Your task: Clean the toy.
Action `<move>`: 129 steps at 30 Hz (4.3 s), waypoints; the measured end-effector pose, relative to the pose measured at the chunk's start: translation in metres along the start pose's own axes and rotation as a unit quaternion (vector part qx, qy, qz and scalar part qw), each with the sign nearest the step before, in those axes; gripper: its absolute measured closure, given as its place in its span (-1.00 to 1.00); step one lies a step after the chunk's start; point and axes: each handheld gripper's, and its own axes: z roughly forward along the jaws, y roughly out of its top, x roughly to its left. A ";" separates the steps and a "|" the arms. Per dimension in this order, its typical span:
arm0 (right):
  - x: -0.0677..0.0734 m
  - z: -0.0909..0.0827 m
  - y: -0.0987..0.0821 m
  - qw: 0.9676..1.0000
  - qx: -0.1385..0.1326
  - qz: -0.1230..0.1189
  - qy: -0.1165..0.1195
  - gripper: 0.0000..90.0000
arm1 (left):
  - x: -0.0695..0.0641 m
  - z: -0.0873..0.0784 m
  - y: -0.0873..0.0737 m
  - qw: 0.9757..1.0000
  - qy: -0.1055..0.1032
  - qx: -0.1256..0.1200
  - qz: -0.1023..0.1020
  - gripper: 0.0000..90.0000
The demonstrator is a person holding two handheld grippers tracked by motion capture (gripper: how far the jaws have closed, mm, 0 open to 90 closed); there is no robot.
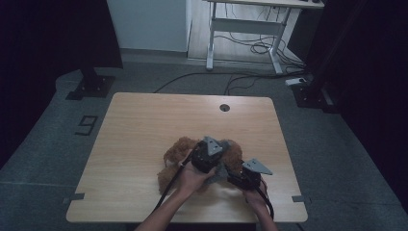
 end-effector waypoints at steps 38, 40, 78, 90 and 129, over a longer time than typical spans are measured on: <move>-0.007 0.036 0.013 0.998 -0.016 -0.013 -0.061 -0.09 | 0.096 -0.002 -0.059 0.991 0.077 -0.047 -0.102 0.76; -0.010 0.042 0.016 0.997 -0.016 -0.015 -0.070 -0.09 | 0.100 0.002 -0.055 0.991 0.080 -0.045 -0.103 0.76; -0.035 0.024 0.034 0.995 0.083 0.035 0.047 -1.00 | 0.049 -0.022 -0.070 0.997 -0.014 -0.058 -0.058 0.76; -0.014 0.002 -0.001 0.999 0.025 -0.023 0.031 -0.32 | 0.027 -0.035 -0.090 0.995 -0.013 -0.087 -0.054 0.75; 0.004 0.006 -0.010 0.998 0.003 -0.069 0.008 -0.25 | 0.045 0.002 -0.024 0.995 -0.041 -0.011 -0.090 0.75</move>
